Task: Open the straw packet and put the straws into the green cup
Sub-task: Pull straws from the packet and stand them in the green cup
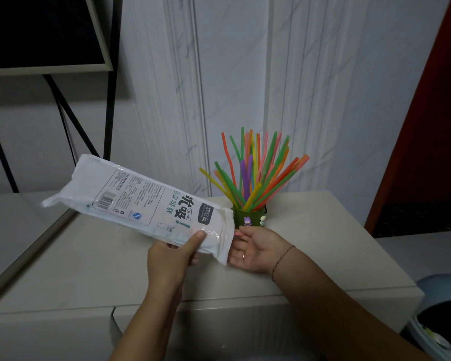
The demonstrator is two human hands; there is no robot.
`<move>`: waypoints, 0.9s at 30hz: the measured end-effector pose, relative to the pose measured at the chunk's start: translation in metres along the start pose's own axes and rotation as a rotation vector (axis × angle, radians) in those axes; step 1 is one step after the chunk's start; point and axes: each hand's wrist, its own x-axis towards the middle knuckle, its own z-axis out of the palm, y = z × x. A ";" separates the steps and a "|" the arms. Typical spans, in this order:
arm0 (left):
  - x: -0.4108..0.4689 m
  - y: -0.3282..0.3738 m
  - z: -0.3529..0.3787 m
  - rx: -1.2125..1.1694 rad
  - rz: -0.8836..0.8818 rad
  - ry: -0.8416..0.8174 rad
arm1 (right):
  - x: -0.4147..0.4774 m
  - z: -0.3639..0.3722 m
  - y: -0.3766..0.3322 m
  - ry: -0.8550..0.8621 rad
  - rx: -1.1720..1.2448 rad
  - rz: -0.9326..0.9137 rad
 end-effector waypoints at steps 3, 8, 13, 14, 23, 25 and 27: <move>0.001 0.000 0.000 0.058 0.049 0.020 | 0.000 0.000 0.000 -0.013 0.018 0.001; 0.000 0.003 0.002 0.087 0.079 0.001 | 0.001 0.002 0.000 -0.018 0.022 -0.009; -0.001 0.005 0.004 0.015 0.042 -0.080 | 0.004 0.001 0.000 -0.031 0.041 -0.052; -0.001 0.005 0.003 0.013 0.034 -0.085 | 0.005 0.001 0.000 -0.027 0.045 -0.058; 0.001 0.005 0.000 -0.055 -0.056 -0.184 | 0.002 0.002 -0.006 0.103 -0.078 -0.111; 0.002 0.005 -0.001 -0.077 -0.071 -0.175 | 0.002 0.003 -0.006 0.081 -0.098 -0.139; 0.003 0.005 -0.001 -0.105 -0.093 -0.167 | 0.001 0.004 -0.007 0.056 -0.060 -0.180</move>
